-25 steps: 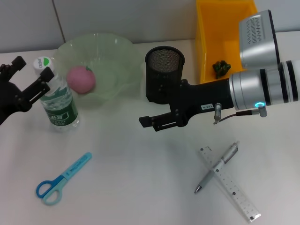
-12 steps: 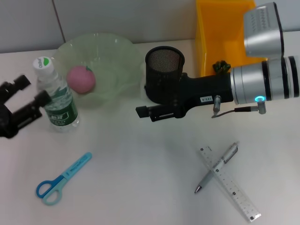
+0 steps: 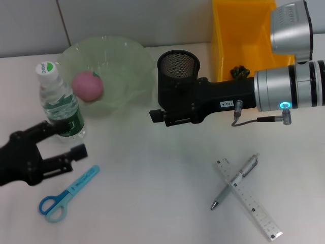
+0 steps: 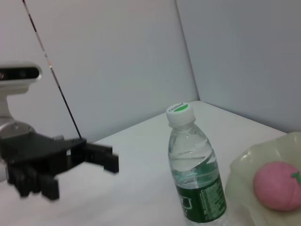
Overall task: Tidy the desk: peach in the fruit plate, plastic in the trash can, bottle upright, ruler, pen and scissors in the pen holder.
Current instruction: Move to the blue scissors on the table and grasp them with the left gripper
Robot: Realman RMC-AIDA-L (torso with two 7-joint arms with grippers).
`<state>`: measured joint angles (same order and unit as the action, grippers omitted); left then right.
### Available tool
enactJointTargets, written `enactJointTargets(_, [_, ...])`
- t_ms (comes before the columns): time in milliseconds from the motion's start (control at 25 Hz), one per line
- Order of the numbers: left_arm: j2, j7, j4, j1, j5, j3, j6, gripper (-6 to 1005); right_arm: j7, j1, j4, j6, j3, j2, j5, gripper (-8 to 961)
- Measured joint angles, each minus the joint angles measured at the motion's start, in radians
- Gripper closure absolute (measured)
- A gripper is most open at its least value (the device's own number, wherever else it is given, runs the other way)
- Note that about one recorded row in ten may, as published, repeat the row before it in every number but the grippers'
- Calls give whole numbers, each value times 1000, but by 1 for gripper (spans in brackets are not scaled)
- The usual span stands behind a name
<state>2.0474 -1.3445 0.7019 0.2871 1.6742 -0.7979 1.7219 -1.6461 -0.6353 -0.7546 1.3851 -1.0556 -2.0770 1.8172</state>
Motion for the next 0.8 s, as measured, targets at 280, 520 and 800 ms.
enactJointTargets(280, [6,0,12,29,94,-2,6,163,-28,12,-4,3,-8,3,13,180])
enactJointTargets(520, [5,-49,62,34,119,-3,6,167,-28,15,-17,83,-7,11,111,180])
enactJointTargets(800, [16,-365,353,54,313,-64,8,172,-22,58,-80,157,-9,22,129,180])
